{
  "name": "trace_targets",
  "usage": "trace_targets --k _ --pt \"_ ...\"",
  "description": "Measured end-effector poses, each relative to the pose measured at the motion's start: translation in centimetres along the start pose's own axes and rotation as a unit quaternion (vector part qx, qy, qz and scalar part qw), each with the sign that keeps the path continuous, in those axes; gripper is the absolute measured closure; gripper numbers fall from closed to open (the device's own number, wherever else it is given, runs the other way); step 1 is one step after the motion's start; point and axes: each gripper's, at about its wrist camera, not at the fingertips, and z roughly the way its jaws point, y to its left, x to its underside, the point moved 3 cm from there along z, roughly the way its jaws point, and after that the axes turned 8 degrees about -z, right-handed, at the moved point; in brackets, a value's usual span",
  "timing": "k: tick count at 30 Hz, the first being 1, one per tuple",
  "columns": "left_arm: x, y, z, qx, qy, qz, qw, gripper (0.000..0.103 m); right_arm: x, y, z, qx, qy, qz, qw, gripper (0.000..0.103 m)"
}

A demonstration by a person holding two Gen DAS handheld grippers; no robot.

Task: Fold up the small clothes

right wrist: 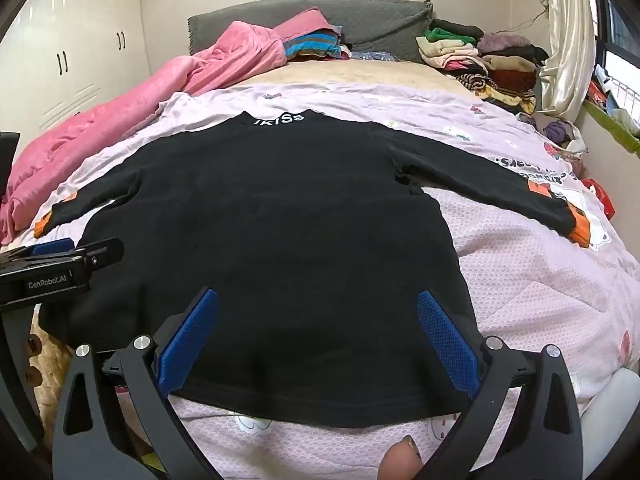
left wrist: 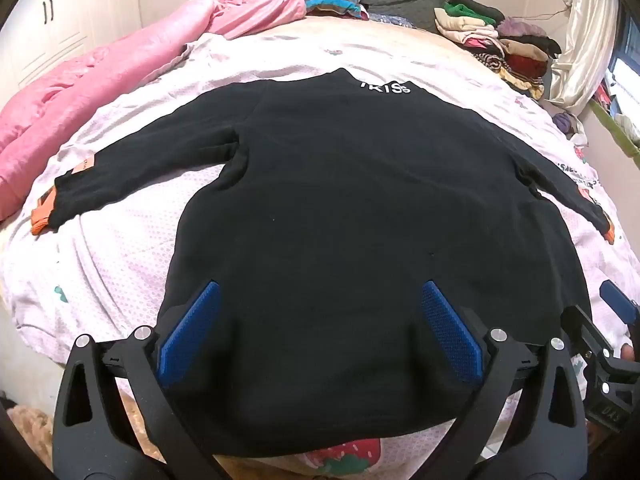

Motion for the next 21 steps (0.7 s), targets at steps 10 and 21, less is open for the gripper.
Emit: trace_targets --k 10,21 --pt "-0.26 0.08 -0.15 0.001 0.000 -0.001 1.0000 0.009 0.12 0.35 -0.11 0.000 -0.001 -0.004 1.000 0.004" --pt "-0.38 0.15 -0.44 0.000 0.000 -0.001 1.0000 0.009 0.14 0.36 -0.34 0.003 -0.003 -0.006 1.000 0.004"
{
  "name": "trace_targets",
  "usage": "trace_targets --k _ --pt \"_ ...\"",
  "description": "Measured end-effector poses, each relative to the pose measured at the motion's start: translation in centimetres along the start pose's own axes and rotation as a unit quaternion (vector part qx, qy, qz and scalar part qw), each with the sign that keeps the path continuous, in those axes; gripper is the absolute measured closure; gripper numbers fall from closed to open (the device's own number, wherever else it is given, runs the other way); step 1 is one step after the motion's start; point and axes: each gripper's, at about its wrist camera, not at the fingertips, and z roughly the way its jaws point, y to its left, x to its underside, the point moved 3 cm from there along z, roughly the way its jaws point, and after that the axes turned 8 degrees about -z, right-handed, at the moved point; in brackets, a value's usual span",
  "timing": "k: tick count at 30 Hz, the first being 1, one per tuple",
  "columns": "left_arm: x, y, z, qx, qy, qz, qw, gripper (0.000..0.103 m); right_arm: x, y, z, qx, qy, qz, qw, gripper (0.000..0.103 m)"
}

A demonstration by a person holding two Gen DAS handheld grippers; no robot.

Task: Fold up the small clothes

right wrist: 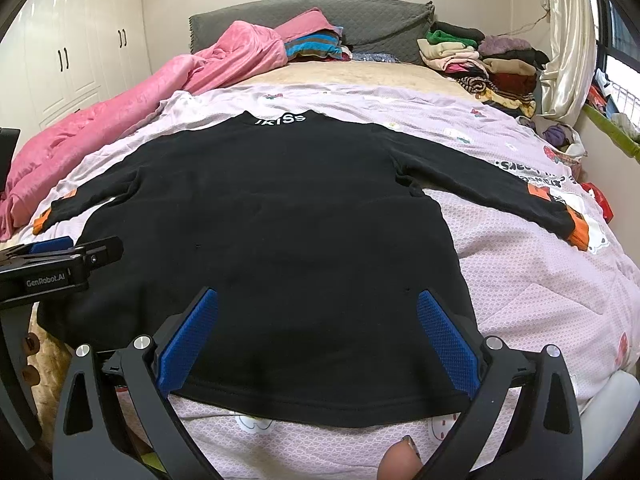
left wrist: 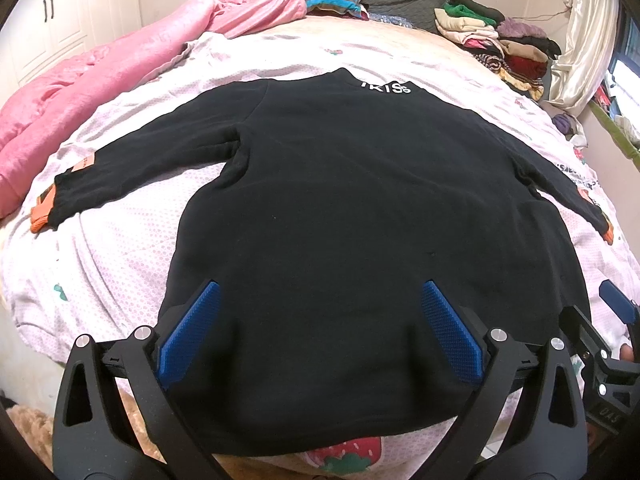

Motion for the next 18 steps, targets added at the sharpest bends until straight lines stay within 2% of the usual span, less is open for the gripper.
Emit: trace_targets --k 18 --pt "0.24 0.43 0.03 0.003 -0.003 -0.005 1.0000 0.009 -0.01 0.30 -0.28 0.002 -0.003 -0.007 1.000 0.004"
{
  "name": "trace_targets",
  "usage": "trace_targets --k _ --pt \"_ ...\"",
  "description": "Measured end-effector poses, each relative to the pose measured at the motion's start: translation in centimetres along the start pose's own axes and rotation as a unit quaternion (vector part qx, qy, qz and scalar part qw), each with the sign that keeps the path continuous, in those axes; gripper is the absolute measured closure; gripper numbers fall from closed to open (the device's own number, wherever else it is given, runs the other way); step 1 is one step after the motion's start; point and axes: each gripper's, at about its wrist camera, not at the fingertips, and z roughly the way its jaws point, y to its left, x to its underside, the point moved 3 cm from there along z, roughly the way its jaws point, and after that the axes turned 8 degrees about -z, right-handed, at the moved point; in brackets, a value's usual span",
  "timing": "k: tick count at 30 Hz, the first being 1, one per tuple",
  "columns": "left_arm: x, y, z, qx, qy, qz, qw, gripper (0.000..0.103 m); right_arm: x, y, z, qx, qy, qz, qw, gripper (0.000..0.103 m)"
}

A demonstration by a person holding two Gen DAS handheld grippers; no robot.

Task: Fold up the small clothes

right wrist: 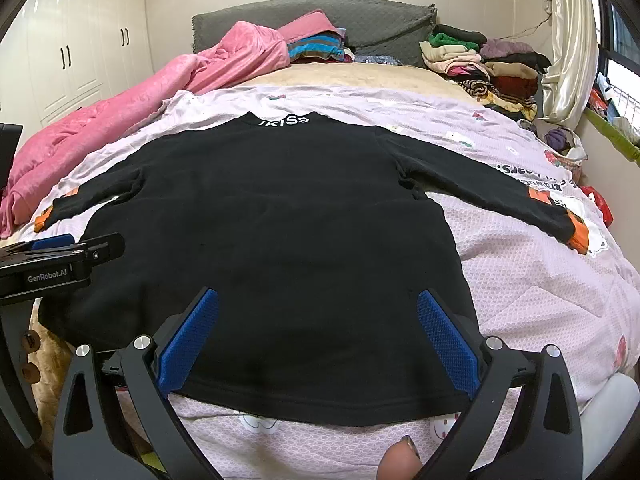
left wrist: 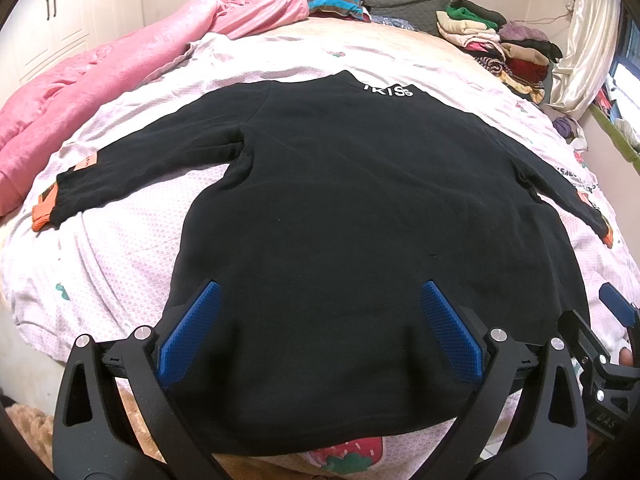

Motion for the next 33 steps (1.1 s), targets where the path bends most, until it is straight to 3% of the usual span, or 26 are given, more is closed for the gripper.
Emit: trace_targets --k 20,33 --pt "-0.1 0.0 0.1 0.000 0.000 0.003 1.0000 0.009 -0.3 0.4 0.2 -0.003 0.002 -0.007 1.000 0.004" --pt "-2.5 -0.6 1.6 -0.009 0.004 0.002 1.0000 0.009 -2.2 -0.1 1.6 -0.001 0.003 -0.001 1.000 0.004"
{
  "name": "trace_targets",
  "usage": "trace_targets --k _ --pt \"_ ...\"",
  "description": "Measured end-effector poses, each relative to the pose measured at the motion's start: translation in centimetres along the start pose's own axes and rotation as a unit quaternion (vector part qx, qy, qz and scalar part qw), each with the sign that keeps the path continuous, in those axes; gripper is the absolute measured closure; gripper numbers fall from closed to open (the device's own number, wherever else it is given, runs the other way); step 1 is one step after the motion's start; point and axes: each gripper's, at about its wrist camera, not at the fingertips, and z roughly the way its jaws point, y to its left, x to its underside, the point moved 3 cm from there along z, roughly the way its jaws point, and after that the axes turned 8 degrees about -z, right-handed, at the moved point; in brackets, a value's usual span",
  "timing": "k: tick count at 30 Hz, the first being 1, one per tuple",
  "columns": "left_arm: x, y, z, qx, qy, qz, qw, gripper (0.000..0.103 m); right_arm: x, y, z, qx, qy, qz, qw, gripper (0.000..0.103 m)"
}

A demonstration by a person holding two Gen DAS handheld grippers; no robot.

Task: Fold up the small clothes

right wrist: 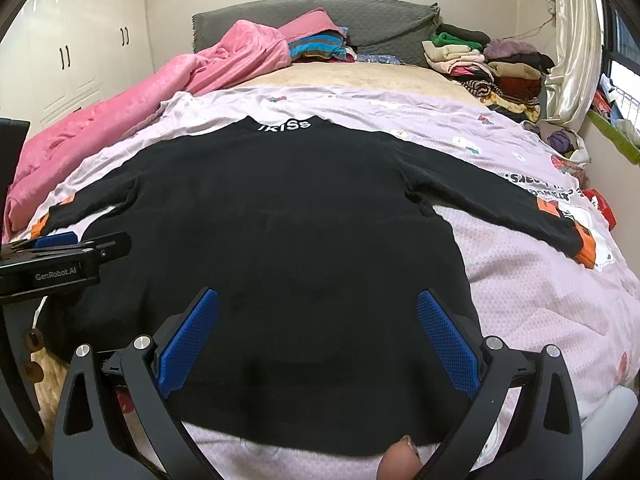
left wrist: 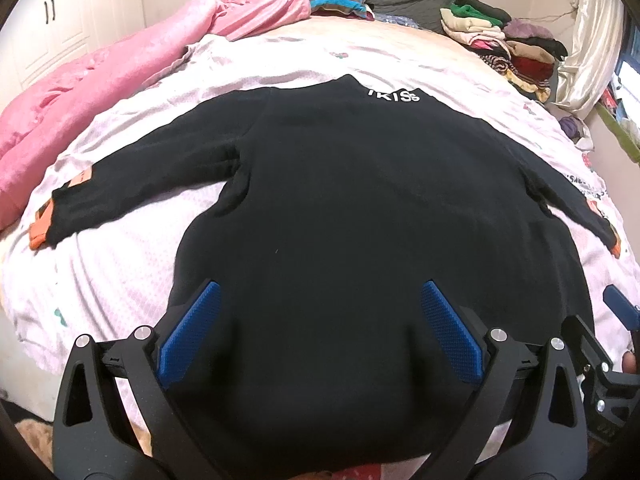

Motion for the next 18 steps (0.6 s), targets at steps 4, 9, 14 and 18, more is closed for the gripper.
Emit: trace_targets --k 4,9,14,18 --pt "-1.4 -0.7 0.9 -0.002 0.005 -0.001 1.0000 0.009 -1.1 -0.7 1.0 0.001 0.003 0.007 1.000 0.004" --pt "-3.2 -1.6 2.2 0.002 0.011 -0.006 0.9999 0.009 -2.3 -2.1 2.3 0.004 0.005 0.019 1.000 0.004" --pt "-4.8 -3.1 3.2 0.011 0.015 0.002 0.9998 0.009 -3.3 -4.5 3.4 0.014 0.004 0.044 0.999 0.004" --pt "-6.2 -4.2 4.1 0.009 0.015 0.013 0.9998 0.009 -4.1 -7.0 4.3 0.021 0.006 0.071 0.997 0.004"
